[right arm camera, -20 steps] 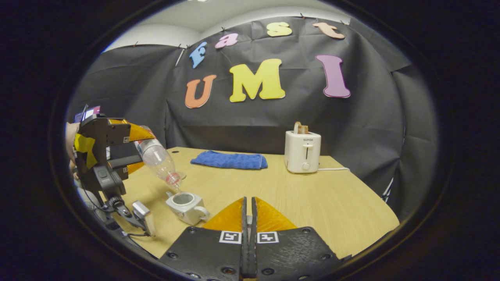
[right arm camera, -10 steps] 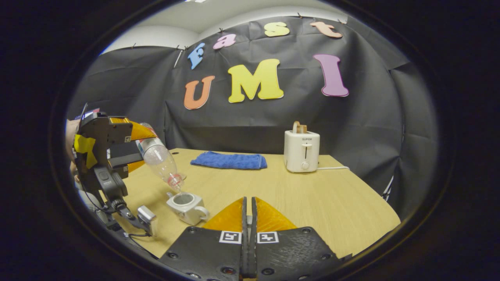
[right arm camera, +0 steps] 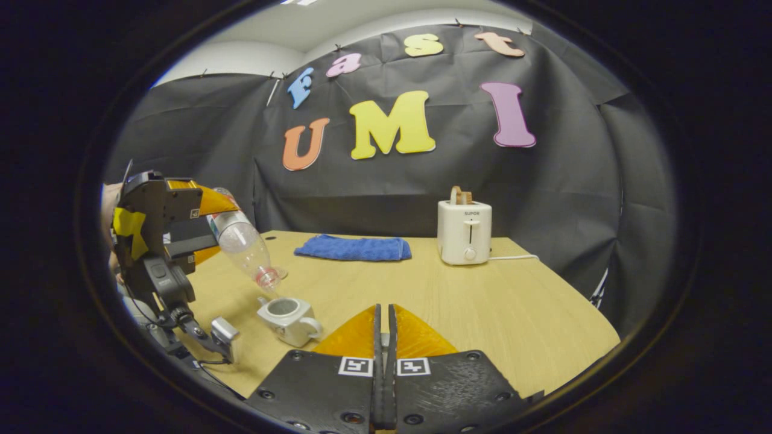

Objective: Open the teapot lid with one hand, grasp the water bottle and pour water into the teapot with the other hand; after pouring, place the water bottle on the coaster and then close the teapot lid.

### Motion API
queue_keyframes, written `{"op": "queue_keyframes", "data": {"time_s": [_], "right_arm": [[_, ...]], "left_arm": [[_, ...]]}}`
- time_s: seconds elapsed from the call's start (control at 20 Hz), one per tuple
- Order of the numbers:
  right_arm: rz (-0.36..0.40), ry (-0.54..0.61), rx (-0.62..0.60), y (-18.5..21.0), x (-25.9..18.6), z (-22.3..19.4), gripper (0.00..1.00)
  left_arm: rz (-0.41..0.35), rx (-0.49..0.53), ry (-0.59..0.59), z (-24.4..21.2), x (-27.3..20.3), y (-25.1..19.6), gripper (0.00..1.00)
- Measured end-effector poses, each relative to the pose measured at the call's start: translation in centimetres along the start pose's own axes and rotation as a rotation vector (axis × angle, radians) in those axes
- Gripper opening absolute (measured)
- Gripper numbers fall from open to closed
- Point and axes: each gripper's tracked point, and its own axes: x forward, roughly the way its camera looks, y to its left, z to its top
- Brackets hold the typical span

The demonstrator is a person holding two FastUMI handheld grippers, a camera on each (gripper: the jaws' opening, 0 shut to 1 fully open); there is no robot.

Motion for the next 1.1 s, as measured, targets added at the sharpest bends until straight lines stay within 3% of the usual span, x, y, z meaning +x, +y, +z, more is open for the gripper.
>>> {"op": "queue_keyframes", "data": {"time_s": [0.05, 0.35, 0.4, 0.65, 0.95, 1.1], "right_arm": [[0.0, -0.001, -0.002, -0.1, -0.1, 0.0, 0.0], [-0.011, -0.007, 0.003, -0.5, -0.4, 0.1, 0.0], [-0.014, -0.009, 0.004, -0.5, -0.5, 0.1, 0.0], [-0.022, -0.008, 0.009, -0.6, -0.5, 0.4, 0.0], [-0.024, -0.015, -0.01, 0.2, -0.4, 1.5, 0.0], [-0.017, -0.026, -0.019, 1.0, -0.3, 2.2, 0.0]], "left_arm": [[0.004, 0.003, -0.002, 0.1, 0.0, 0.2, 0.73], [0.028, -0.025, -0.017, 0.8, -0.1, 0.2, 0.73], [0.028, -0.04, -0.018, 0.8, 0.1, 0.0, 0.76], [0.014, -0.185, -0.024, 0.4, 0.6, -1.7, 0.73], [-0.158, -0.773, -0.081, 0.8, 1.1, -5.7, 0.72], [-0.267, -1.193, -0.076, 1.5, -0.1, -7.8, 0.73]]}}
